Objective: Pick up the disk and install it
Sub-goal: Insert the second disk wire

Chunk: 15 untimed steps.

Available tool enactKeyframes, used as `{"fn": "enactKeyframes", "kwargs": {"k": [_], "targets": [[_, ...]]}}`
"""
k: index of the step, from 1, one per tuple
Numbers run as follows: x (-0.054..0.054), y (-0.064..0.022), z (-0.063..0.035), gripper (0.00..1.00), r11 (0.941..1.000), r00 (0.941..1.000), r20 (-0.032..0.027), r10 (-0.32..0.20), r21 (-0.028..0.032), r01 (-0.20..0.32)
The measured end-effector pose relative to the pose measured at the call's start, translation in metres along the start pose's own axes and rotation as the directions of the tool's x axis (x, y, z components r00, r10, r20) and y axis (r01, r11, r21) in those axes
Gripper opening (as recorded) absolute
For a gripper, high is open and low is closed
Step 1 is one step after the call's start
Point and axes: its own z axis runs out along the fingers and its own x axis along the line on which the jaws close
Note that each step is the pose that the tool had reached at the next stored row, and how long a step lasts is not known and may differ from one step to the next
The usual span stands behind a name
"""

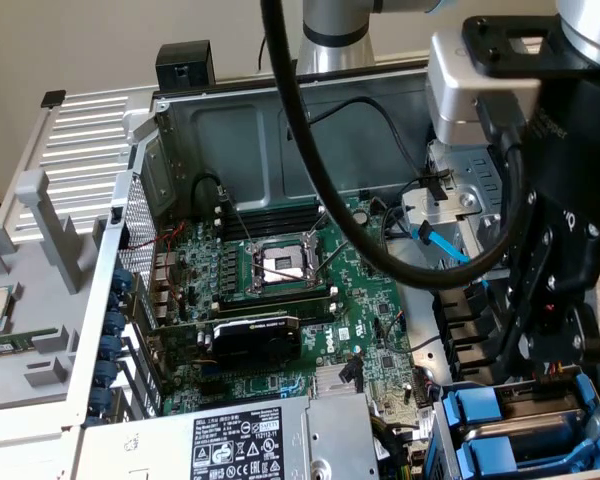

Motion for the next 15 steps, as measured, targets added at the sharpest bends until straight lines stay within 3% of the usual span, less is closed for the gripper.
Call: {"fn": "enactKeyframes", "kwargs": {"k": [9,15], "targets": [[-0.0002,-0.0027,0.0008,0.16,0.9999,0.9998,0.0134,-0.016,0.0013,0.016],[0.0011,-0.003,0.0017,0.16,0.9995,0.9994,0.0149,-0.031,0.0026,0.031]]}}
